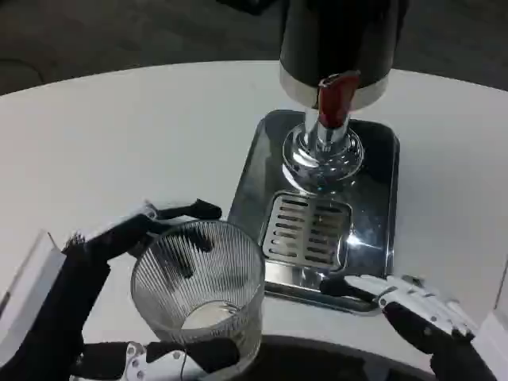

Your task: Grasp the cup under the faucet to collect the drink, then remove the cup.

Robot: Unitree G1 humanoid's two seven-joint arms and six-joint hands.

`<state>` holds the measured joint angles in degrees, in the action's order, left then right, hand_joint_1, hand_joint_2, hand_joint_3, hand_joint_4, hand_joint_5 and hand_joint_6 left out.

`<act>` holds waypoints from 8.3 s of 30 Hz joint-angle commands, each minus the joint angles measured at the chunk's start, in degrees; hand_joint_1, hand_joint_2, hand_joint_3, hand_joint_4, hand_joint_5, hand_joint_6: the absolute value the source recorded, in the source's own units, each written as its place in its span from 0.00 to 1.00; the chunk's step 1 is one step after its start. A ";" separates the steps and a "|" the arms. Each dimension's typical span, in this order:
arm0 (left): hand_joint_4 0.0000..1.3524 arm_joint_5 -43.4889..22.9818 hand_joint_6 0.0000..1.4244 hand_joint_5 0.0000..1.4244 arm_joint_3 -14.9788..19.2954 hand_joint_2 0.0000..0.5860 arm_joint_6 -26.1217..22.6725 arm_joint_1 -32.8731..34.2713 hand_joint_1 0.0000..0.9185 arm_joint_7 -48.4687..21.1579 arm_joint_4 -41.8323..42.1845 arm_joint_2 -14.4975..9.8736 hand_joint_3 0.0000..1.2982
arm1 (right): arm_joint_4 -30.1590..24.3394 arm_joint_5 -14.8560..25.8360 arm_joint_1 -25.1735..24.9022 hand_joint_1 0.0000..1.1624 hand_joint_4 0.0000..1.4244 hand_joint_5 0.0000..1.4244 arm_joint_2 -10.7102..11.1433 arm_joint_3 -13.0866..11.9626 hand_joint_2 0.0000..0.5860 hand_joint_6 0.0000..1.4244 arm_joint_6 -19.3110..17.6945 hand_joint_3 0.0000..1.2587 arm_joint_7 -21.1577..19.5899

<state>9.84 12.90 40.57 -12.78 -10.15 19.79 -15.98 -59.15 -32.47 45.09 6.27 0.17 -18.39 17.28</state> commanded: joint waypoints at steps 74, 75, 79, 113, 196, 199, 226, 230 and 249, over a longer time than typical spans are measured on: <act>0.60 28.89 0.64 0.67 -16.29 0.16 2.37 41.88 0.68 36.01 -51.79 -6.33 0.55 | -0.81 1.22 6.40 0.58 0.15 0.12 -1.10 -1.08 0.85 0.07 -1.57 0.22 -4.07; 0.60 29.01 0.64 0.67 -16.63 0.16 2.29 42.31 0.68 36.41 -52.21 -6.36 0.55 | -0.81 1.31 6.57 0.58 0.15 0.12 -1.00 -1.21 0.85 0.07 -1.66 0.22 -4.11; 0.60 29.83 0.64 0.67 -18.28 0.16 1.54 44.90 0.68 38.02 -54.40 -6.11 0.55 | -0.76 2.19 7.47 0.58 0.15 0.12 -0.73 -2.36 0.85 0.07 -2.06 0.22 -4.43; 0.61 33.76 0.65 0.68 -29.32 0.16 -1.72 55.61 0.68 46.21 -65.16 -4.61 0.55 | -0.10 5.18 10.45 0.58 0.15 0.13 -0.70 -5.45 0.85 0.07 -4.00 0.22 -6.05; 0.53 33.87 0.62 0.65 -38.98 0.20 -7.45 58.20 0.66 54.96 -74.37 -1.67 0.53 | 2.12 9.26 14.00 0.58 0.17 0.14 -1.84 -9.51 0.85 0.07 -8.49 0.23 -6.83; 0.49 33.76 0.61 0.62 -38.93 0.21 -7.28 58.11 0.64 55.05 -74.28 -1.68 0.51 | 2.14 9.33 14.23 0.58 0.17 0.14 -1.96 -9.54 0.85 0.07 -8.73 0.23 -6.91; 0.30 33.32 0.56 0.51 -38.07 0.26 -5.65 56.89 0.51 56.55 -73.28 -2.45 0.44 | 2.36 9.53 14.00 0.58 0.17 0.15 -2.51 -9.38 0.85 0.07 -9.36 0.24 -6.97; 0.27 33.24 0.50 0.46 -37.72 0.18 -5.95 56.53 0.43 57.06 -73.16 -2.62 0.35 | 2.41 9.45 13.95 0.58 0.17 0.15 -2.62 -9.23 0.85 0.07 -9.31 0.24 -7.00; 0.03 32.50 0.24 0.22 -36.83 0.01 -7.31 56.21 0.29 53.09 -72.85 -2.70 0.11 | 2.26 9.39 13.57 0.58 0.17 0.15 -2.60 -8.93 0.85 0.07 -8.83 0.24 -6.75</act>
<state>42.96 -24.00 32.81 44.11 44.22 -53.18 -18.50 -56.86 -23.21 58.54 3.72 -8.70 -26.93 10.86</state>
